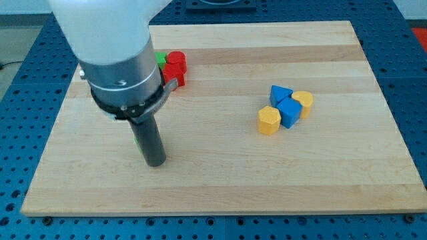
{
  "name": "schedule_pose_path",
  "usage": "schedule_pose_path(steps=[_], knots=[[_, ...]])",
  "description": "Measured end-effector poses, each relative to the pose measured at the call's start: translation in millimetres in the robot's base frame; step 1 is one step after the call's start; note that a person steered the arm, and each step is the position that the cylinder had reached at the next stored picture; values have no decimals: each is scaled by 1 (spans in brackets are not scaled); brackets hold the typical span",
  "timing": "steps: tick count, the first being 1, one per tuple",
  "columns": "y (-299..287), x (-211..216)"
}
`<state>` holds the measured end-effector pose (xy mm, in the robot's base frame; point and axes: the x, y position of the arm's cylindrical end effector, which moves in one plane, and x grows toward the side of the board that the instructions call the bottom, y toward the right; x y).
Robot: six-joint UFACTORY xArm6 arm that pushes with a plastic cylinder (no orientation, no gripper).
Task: Slide the green circle to the bottom of the green star
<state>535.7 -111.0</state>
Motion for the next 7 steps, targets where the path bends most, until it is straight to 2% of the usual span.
schedule_pose_path(steps=[2,7], knots=[[-40,-28],[-57,-139]])
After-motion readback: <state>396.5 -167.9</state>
